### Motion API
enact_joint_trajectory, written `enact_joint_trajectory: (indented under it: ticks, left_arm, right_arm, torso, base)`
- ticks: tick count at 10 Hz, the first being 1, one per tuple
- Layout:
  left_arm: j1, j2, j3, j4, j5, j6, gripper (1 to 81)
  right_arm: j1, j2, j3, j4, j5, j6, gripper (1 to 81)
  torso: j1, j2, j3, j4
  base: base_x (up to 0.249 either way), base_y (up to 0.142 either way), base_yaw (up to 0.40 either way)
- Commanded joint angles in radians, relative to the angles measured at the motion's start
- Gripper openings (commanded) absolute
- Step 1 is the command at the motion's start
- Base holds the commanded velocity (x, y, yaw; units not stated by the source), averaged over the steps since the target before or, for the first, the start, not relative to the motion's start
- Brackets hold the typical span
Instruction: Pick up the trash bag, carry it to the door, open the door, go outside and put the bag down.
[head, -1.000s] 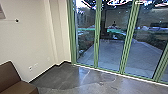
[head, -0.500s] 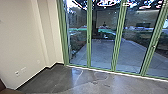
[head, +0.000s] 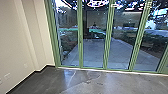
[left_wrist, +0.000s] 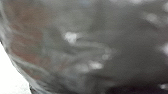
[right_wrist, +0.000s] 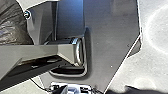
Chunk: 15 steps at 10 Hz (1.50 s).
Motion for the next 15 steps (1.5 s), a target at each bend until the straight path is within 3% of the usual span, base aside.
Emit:
enact_joint_trajectory:
  ticks: [1, 15]
  left_arm:
    - [-0.059, -0.002, -0.002, 0.005, 0.085, 0.007, 1.0]
    - [-0.059, -0.002, 0.0, 0.005, 0.085, 0.01, 1.0]
  right_arm:
    - [0.049, 0.001, -0.011, -0.003, -0.066, -0.004, 81.1]
    - [0.044, 0.018, -0.028, -0.01, -0.066, -0.004, 81.1]
  torso:
    - [0.0, 0.0, 0.0, 0.0]
    - [0.0, 0.0, 0.0, 0.0]
  base:
    - [0.0, 0.0, -0.249]
    - [0.0, 0.0, -0.272]
